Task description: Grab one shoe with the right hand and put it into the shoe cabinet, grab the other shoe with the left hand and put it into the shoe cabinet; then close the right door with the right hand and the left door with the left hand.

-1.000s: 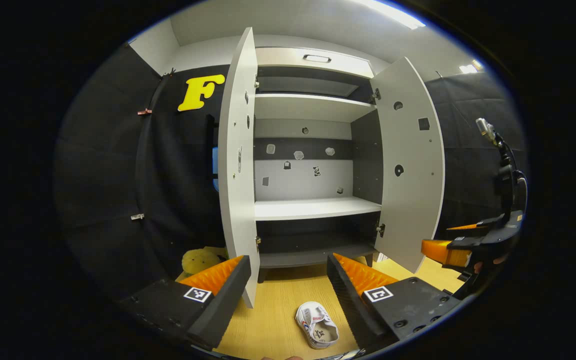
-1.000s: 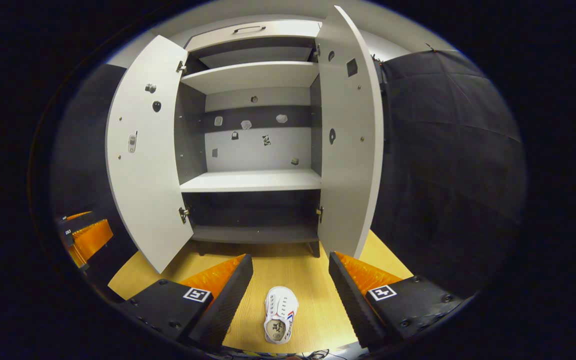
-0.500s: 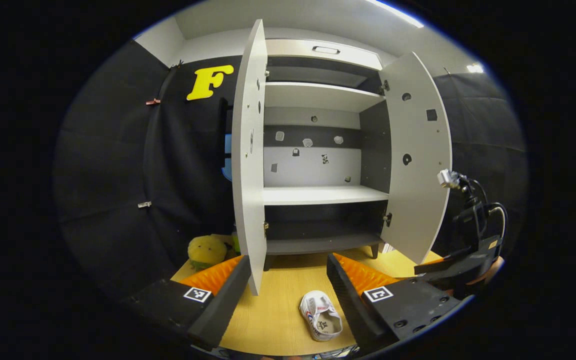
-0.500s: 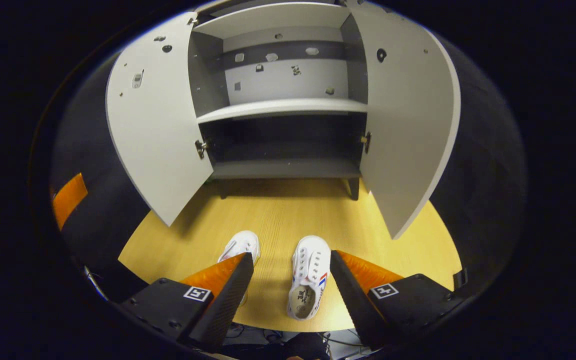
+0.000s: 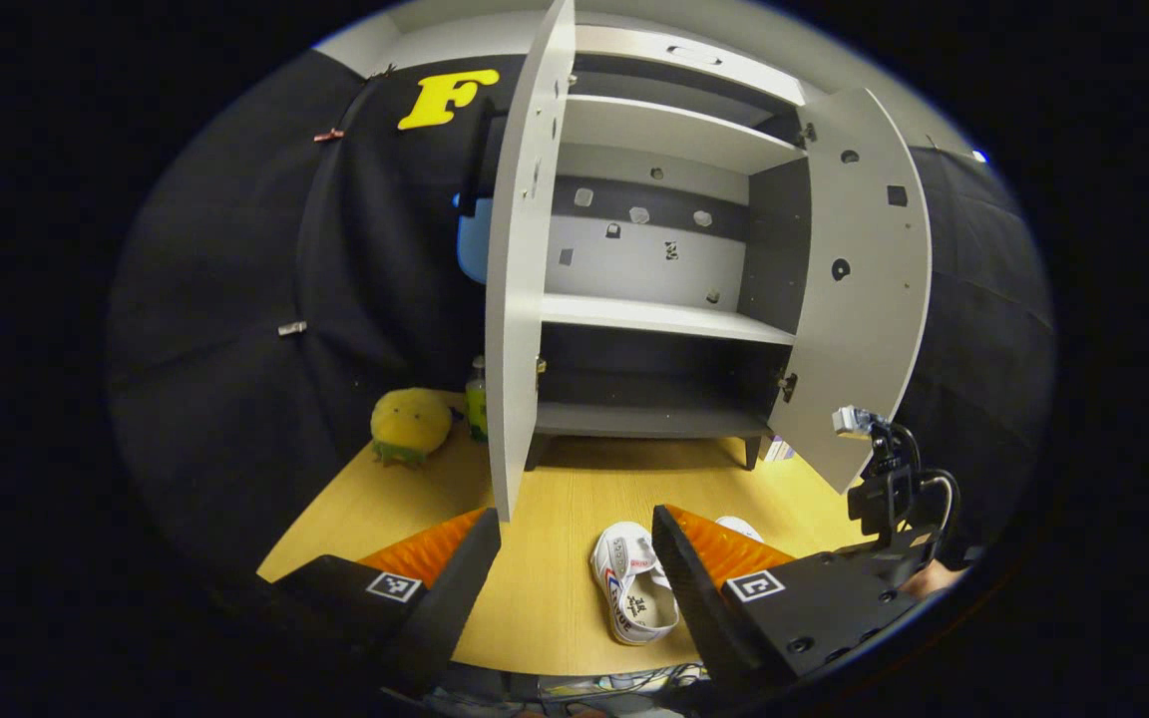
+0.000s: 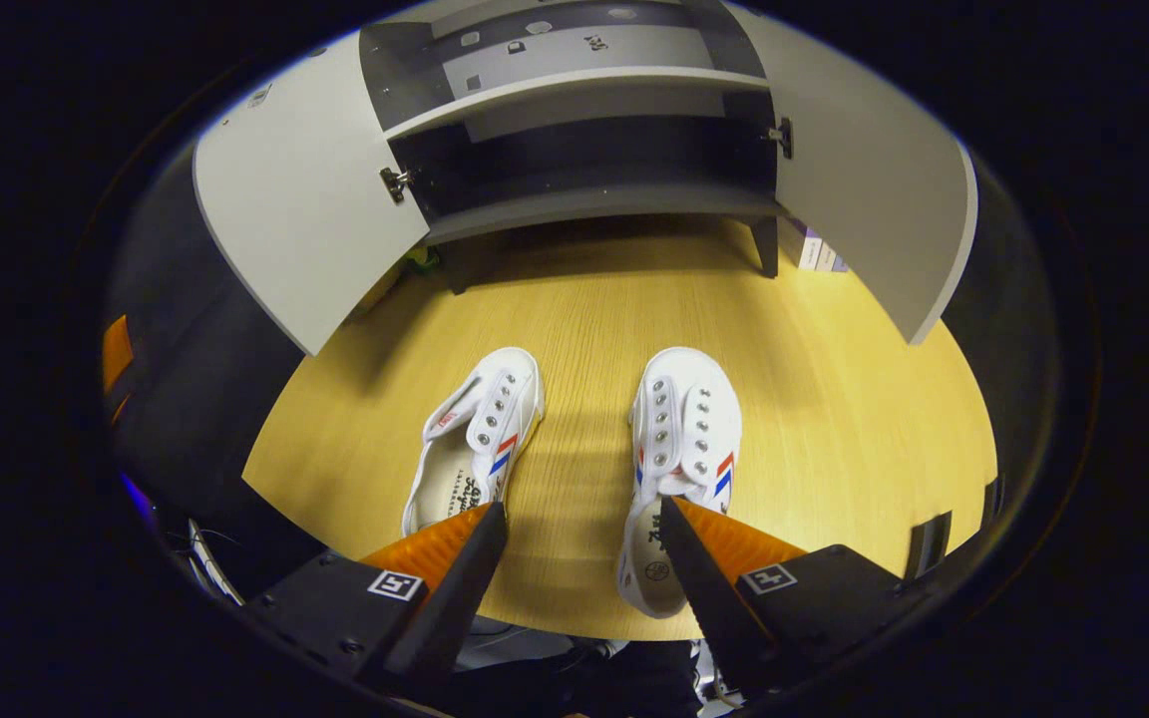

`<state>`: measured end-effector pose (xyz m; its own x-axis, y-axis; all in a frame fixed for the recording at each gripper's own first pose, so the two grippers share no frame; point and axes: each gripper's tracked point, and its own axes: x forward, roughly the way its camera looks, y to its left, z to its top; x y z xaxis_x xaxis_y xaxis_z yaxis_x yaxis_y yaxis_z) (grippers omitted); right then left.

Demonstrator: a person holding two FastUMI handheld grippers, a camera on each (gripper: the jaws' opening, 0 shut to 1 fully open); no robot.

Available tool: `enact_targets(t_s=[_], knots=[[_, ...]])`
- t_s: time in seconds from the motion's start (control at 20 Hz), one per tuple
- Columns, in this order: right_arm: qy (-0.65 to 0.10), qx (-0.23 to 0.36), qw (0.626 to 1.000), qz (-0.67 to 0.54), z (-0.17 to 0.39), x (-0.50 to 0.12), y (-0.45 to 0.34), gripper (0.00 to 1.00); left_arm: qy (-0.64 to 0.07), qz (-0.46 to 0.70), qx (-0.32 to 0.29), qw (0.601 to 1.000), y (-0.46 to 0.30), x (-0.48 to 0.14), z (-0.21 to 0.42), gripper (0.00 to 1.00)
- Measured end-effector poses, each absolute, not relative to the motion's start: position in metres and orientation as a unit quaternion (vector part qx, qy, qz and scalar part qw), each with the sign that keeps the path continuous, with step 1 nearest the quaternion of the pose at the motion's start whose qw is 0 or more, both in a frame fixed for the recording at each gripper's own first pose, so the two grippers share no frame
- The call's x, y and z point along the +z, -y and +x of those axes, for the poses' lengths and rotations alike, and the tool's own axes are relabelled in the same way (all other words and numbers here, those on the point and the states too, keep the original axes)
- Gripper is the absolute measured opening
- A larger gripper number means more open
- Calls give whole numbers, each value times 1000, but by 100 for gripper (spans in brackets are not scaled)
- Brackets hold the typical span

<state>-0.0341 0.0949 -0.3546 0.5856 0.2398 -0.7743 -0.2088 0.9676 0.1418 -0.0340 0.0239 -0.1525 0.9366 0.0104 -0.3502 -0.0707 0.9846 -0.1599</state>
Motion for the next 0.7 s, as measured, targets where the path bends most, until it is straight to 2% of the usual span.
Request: enact_targets(t_s=[0.3,0.7], knots=[[-460,98,882,12,-28,-393,-89,99,-176,-67,30,982,-32,-156,-29,95],[-395,77,915,-2,3,-414,-97,97,-181,-60,29,981,-27,-159,-25,95]])
